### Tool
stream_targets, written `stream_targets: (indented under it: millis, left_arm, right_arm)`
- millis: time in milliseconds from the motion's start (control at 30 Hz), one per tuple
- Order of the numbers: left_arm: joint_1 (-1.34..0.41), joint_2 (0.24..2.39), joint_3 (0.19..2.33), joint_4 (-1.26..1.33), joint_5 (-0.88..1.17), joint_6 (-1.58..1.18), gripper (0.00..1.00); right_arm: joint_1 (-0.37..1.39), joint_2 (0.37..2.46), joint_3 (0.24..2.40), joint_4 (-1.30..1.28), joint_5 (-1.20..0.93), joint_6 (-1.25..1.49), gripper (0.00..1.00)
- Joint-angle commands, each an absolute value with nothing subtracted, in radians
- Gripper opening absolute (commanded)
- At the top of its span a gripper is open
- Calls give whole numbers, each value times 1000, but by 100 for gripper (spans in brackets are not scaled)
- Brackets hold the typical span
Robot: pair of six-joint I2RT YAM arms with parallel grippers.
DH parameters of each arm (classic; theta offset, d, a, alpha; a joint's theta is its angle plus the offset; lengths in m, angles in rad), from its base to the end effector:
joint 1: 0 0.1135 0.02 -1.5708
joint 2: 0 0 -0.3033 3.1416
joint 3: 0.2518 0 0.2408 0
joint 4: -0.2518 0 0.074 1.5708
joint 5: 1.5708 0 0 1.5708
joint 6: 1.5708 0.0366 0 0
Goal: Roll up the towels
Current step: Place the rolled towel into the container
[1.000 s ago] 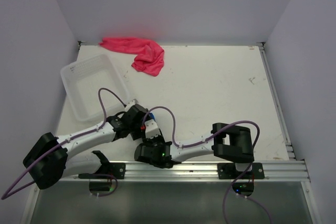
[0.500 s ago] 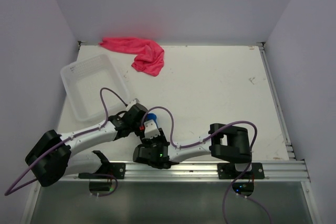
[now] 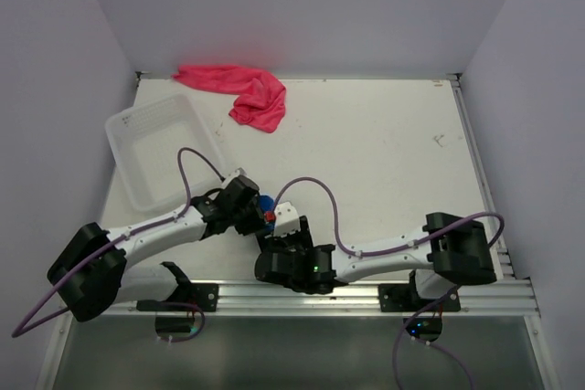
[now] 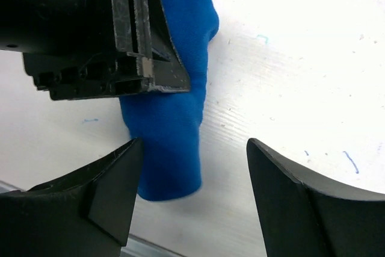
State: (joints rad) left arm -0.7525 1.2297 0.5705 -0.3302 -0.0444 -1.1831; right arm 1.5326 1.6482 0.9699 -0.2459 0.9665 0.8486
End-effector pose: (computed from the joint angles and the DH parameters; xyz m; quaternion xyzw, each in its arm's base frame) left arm 0.1474 -0.1357 0.2115 -0.2108 0.9343 -0.2240 0.1800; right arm 0.0423 0.3184 0.2406 -0.1425 0.8405 0.0977 0.5135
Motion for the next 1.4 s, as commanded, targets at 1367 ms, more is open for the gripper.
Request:
stream_targets:
  millis: [1367]
  left_arm:
    - [75, 1594, 1453, -703, -289, -426, 0]
  right_arm:
    - [1434, 1124, 657, -353, 999, 979, 75]
